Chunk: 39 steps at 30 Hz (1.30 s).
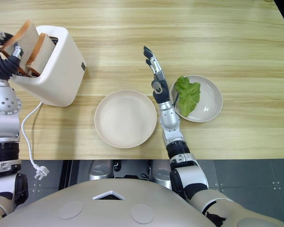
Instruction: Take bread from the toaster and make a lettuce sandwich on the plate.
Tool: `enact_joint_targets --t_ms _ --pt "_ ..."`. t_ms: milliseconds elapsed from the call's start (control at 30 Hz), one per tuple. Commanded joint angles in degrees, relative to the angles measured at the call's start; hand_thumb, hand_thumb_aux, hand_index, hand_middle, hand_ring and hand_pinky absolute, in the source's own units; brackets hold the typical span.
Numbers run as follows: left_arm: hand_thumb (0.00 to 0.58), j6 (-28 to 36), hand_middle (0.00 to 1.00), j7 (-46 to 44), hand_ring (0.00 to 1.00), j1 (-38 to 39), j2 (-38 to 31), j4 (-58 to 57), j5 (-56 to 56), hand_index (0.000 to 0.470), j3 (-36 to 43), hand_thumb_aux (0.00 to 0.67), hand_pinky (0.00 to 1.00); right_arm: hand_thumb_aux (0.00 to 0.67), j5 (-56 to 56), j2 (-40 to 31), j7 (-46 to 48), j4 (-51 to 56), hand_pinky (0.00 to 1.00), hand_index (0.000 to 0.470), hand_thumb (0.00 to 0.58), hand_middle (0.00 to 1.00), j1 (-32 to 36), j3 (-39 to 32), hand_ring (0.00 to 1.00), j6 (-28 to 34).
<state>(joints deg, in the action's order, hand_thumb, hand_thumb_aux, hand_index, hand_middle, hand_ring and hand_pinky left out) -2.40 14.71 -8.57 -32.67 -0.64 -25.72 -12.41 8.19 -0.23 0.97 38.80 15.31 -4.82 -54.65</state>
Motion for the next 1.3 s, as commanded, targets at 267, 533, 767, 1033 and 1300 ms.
enact_joint_targets --t_ms 267,533,767,1033,1300 --pt "0.580 -0.67 1.00 -0.56 1.00 -3.18 1.92 16.46 0.29 0.460 -3.05 0.670 1.00 0.000 0.61 -0.92 -2.34 0.66 0.00 0.000 0.000 0.00 2.04 1.40 0.00 -0.68" --pt "0.580 2.41 1.00 -10.73 1.00 -0.33 8.58 28.23 11.16 0.460 2.39 0.670 1.00 0.000 17.61 -13.58 -10.46 -11.43 0.00 0.000 0.000 0.00 1.34 6.42 0.00 -0.48" --pt "0.580 7.96 1.00 -22.71 1.00 8.08 18.28 18.71 22.33 0.460 14.19 0.670 1.00 0.000 46.35 -36.46 -33.43 -10.56 0.00 0.000 0.000 0.00 -1.31 6.37 0.00 9.08" --pt "0.580 7.52 1.00 -29.28 1.00 10.27 17.86 8.00 23.49 0.460 17.55 0.670 1.00 0.000 56.10 -44.25 -46.38 2.05 0.00 0.000 0.000 0.00 1.27 -5.26 0.00 19.06" --pt "0.580 6.66 1.00 -33.78 1.00 10.84 17.66 1.88 23.49 0.460 20.34 0.670 1.00 0.000 53.09 -42.45 -41.88 11.10 0.00 0.000 0.000 0.00 6.69 -12.66 0.00 22.66"
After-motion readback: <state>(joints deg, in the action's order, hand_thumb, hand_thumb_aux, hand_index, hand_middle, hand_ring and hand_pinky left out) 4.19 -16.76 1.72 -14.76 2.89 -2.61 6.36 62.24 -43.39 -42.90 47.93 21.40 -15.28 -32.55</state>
